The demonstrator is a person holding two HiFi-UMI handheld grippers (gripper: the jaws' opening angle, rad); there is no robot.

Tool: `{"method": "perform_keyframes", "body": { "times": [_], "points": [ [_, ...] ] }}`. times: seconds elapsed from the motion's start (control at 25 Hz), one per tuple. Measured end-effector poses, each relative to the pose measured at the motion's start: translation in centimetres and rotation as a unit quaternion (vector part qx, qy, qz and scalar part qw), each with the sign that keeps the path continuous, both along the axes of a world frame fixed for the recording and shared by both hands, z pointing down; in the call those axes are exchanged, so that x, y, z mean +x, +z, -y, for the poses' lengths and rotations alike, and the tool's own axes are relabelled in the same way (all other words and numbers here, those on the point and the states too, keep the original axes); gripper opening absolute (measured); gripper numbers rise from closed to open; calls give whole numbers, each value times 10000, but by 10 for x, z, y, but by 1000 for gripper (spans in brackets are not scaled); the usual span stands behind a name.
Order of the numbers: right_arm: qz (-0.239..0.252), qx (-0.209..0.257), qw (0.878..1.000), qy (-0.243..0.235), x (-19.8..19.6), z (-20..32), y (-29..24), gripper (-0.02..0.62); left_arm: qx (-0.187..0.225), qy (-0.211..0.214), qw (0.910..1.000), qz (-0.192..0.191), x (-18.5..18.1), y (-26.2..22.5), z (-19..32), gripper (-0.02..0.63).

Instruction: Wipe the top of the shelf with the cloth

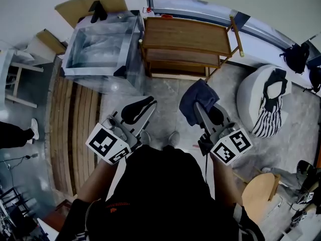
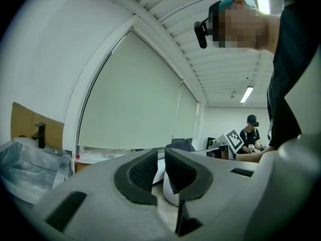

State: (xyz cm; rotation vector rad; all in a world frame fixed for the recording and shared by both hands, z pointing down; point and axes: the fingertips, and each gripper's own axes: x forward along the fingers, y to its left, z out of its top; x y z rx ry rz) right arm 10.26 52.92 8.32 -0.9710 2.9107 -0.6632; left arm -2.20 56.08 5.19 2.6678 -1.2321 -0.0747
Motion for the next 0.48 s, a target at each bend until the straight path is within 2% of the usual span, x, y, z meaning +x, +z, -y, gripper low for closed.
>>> {"method": "perform_keyframes", "body": {
  "times": [0.24,0.48],
  "points": [
    [122,-33,9997,-212,32,13,2,61,-61,-323,9995,33,24,8,15,54],
    [181,-65,9994,-294,53,32,5,60,-112,-450,9989,70,42,13,32,53]
  ]
}}
